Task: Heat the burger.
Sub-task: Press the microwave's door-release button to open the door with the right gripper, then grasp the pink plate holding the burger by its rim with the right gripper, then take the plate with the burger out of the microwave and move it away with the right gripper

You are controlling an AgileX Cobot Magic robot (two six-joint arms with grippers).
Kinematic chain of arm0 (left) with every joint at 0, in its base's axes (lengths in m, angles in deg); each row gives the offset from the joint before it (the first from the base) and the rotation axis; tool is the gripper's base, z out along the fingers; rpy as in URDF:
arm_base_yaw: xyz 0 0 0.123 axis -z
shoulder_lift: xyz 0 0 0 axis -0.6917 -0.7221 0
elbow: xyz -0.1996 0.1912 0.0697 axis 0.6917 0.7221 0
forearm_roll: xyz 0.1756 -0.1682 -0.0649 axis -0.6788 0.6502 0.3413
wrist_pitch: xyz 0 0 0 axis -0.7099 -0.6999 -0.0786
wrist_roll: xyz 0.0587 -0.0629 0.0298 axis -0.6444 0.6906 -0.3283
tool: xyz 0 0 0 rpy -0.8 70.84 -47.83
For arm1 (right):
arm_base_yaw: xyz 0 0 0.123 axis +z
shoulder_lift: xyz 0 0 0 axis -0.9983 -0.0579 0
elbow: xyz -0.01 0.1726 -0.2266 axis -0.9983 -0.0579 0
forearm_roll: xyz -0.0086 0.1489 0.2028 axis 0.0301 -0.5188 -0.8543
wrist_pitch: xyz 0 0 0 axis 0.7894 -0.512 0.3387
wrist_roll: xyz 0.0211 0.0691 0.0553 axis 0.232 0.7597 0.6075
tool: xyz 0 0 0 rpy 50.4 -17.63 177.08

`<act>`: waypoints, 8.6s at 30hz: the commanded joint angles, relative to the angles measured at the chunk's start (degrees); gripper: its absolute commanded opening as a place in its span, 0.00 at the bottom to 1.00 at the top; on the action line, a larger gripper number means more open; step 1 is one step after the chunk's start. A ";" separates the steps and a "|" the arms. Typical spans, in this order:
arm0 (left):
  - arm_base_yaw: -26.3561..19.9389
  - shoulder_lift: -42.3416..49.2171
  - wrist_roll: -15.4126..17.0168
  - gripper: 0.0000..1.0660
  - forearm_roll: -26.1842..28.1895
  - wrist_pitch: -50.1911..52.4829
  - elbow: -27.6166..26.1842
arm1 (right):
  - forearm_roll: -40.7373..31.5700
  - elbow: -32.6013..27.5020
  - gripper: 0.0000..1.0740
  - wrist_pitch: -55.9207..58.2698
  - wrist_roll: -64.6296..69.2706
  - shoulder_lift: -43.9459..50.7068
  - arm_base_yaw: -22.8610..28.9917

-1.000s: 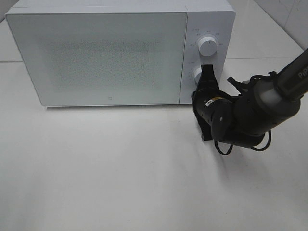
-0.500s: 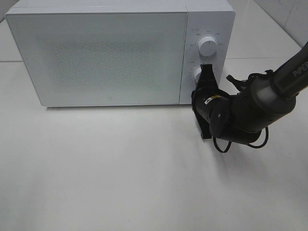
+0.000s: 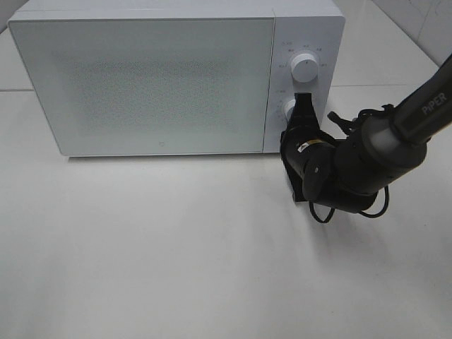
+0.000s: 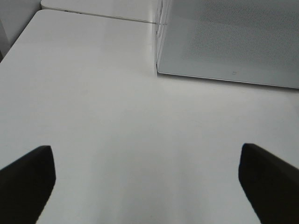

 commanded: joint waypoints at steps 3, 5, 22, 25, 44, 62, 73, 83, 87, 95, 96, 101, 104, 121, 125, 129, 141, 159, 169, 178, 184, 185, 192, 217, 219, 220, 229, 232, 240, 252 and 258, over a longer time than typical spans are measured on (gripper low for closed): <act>0.00 0.23 -0.11 0.94 0.06 0.46 0.00 | 2.29 5.73 0.00 -14.78 -0.86 -0.34 -1.38; 0.00 0.23 -0.11 0.94 0.06 0.46 0.00 | 2.58 6.47 0.00 -14.67 -0.92 -0.74 -1.38; 0.00 0.23 -0.11 0.94 0.06 0.46 0.00 | 1.03 9.63 0.00 -14.15 -2.01 -2.01 -1.89; 0.00 0.23 -0.11 0.94 0.06 0.46 0.00 | 0.69 8.42 0.00 -12.78 -1.89 -1.26 -1.89; 0.00 0.23 -0.11 0.94 0.06 0.46 0.00 | -0.40 -4.53 0.00 4.87 -5.84 7.39 0.17; 0.00 0.23 -0.11 0.94 0.06 0.46 0.00 | -0.34 -10.49 0.00 32.37 -46.98 23.66 -0.52; 0.00 0.23 -0.11 0.94 0.06 0.46 0.00 | 5.16 -8.19 0.00 56.44 -69.96 27.33 -4.76; 0.00 0.23 -0.11 0.94 0.06 0.46 0.00 | 28.19 2.29 0.00 81.30 -70.65 27.27 -4.76; 0.00 0.23 -0.11 0.94 0.06 0.46 0.00 | 33.17 7.45 0.00 92.82 -75.17 27.27 -4.76; 0.00 0.23 -0.11 0.94 0.06 0.46 0.00 | 33.63 11.80 0.01 101.36 -106.46 27.27 -4.76; 0.00 0.23 -0.11 0.94 0.06 0.46 0.00 | 33.63 11.80 0.01 101.36 -106.46 27.27 -4.76; 0.00 0.23 -0.11 0.94 0.06 0.46 0.00 | 34.32 11.80 0.02 101.36 -132.47 27.27 -4.76; 0.00 0.23 -0.11 0.94 0.06 0.46 0.00 | 34.55 11.80 0.04 101.36 -144.56 27.27 -4.76; 0.00 0.23 -0.11 0.94 0.06 0.46 0.00 | 44.58 12.09 0.38 90.13 -157.91 27.27 -2.18; 0.00 0.23 -0.11 0.94 0.06 0.46 0.00 | 44.75 12.20 0.53 87.61 -157.62 27.27 -0.97; 0.00 0.23 -0.11 0.94 0.06 0.46 0.00 | 45.15 12.20 0.78 83.94 -153.95 27.27 0.34; 0.00 0.23 -0.11 0.94 0.06 0.46 0.00 | 54.09 16.79 0.84 79.47 -142.84 25.32 4.87; 0.00 0.23 -0.11 0.94 0.06 0.46 0.00 | 55.29 27.50 0.83 73.74 -139.63 14.67 8.14; 0.00 0.23 -0.11 0.94 0.06 0.46 0.00 | 55.06 33.86 0.82 70.70 -139.17 7.45 8.71; 0.00 0.23 -0.11 0.94 0.06 0.46 0.00 | 54.89 41.14 0.81 71.16 -136.82 0.17 8.77; 0.00 0.23 -0.11 0.94 0.06 0.46 0.00 | 54.89 44.29 0.80 71.73 -136.48 -2.81 8.77; 0.00 0.23 -0.11 0.94 0.06 0.46 0.00 | 54.95 45.66 0.80 72.31 -136.25 -4.07 8.65; 0.00 0.23 -0.11 0.94 0.06 0.46 0.00 | 54.89 50.48 0.78 73.74 -134.99 -7.51 8.59; 0.00 0.23 -0.11 0.94 0.06 0.46 0.00 | 50.48 61.82 0.73 72.14 -134.30 -16.67 6.59; 0.00 0.23 -0.11 0.94 0.06 0.46 0.00 | 50.25 62.68 0.71 72.08 -134.30 -17.30 6.59; 0.00 0.23 -0.11 0.94 0.06 0.46 0.00 | 50.25 62.68 0.71 72.08 -134.30 -17.30 6.59; 0.00 0.23 -0.11 0.94 0.06 0.46 0.00 | 48.30 63.20 0.48 71.10 -134.19 -17.88 6.59; 0.00 0.23 -0.11 0.94 0.06 0.46 0.00 | 48.13 63.20 0.31 71.28 -134.01 -17.88 6.65; 0.00 0.23 -0.11 0.94 0.06 0.46 0.00 | 47.90 63.20 0.00 73.74 -134.07 -17.88 7.51; 0.00 0.23 -0.11 0.94 0.06 0.46 0.00 | 47.78 62.80 0.00 76.49 -136.65 -16.50 8.77; 0.00 0.23 -0.11 0.94 0.06 0.46 0.00 | 49.10 59.13 0.00 75.17 -137.34 -13.18 8.82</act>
